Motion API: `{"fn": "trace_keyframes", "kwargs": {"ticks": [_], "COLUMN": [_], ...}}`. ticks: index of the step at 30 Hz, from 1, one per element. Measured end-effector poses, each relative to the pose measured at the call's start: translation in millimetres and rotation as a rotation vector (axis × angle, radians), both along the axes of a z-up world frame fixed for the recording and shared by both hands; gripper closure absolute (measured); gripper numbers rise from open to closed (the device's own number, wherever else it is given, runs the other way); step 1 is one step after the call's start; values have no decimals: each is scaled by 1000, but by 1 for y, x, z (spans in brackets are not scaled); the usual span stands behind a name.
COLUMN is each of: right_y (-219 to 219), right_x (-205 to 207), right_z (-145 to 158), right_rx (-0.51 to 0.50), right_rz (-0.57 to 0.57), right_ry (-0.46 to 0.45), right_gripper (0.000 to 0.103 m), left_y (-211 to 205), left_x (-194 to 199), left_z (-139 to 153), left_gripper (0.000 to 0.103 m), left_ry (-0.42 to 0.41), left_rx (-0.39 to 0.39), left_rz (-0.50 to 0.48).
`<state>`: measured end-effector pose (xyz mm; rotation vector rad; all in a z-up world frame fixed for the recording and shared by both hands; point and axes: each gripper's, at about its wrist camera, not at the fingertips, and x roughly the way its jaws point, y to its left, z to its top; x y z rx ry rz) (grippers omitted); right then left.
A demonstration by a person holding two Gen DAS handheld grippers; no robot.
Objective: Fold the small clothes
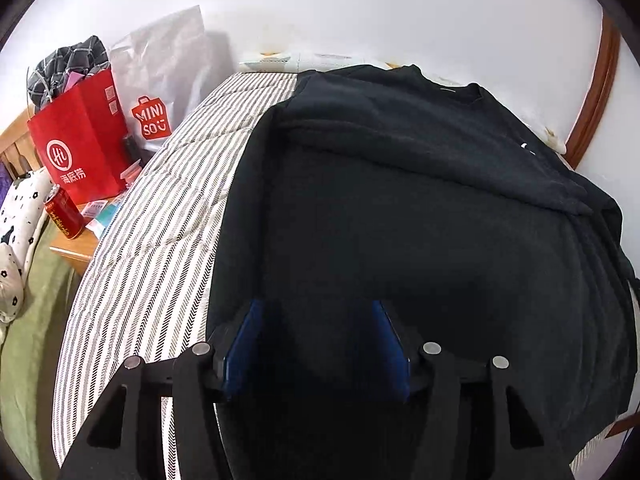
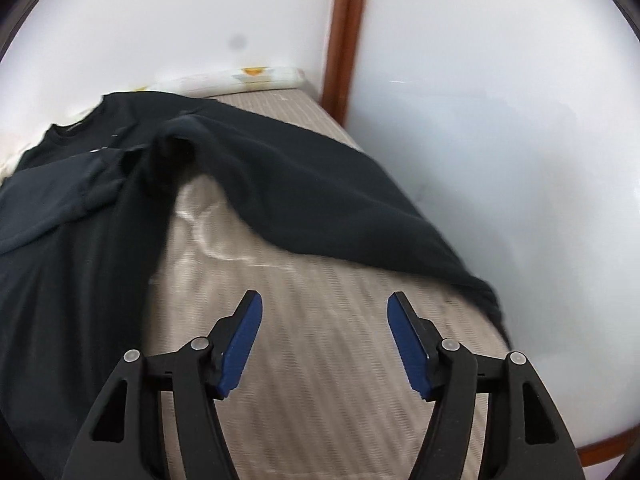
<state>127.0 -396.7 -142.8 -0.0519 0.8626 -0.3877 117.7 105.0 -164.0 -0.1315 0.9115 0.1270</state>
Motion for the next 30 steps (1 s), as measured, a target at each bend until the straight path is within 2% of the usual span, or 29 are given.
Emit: {"fn": "trace_keyframes", "kwargs": {"ticks": [2, 6, 12, 15, 20, 21, 23, 25, 26, 30], "right_y": [-12, -41, -57, -66, -86, -86, -82, -73, -69, -55], "right_x": [-2, 10, 28, 28, 36, 37, 38, 41, 42, 47], "right_z": [0, -7, -23, -22, -26, -25, -24, -22, -19, 9], "right_rx": [-10, -14, -50, -58, 13, 27, 34, 3, -19, -45], "right_rz": [-9, -35, 2, -17, -35, -32, 0, 37, 39, 23], "right_ry": [-6, 20, 93, 61, 37, 31, 24, 28, 27, -37], "right_gripper": [33, 33, 33, 33, 34, 43, 80, 96, 99, 100], "left_y": [0, -3, -14, -17, -16, -16, -17, -16, -15, -5], "left_x": [0, -1, 0, 1, -1, -1, -1, -1, -1, -2], "left_z": [0, -4, -7, -9, -10, -10, -8, -6, -5, -2], "left_gripper": [48, 48, 46, 43, 42, 42, 42, 42, 42, 42], "left_ry": [-9, -15, -5, -6, -22, -20, -18, -16, -18, -26], "left_rx": [12, 46, 98, 111, 110, 116, 122, 117, 115, 152], "left_rz": [7, 10, 18, 12, 15, 13, 13, 16, 19, 37]}}
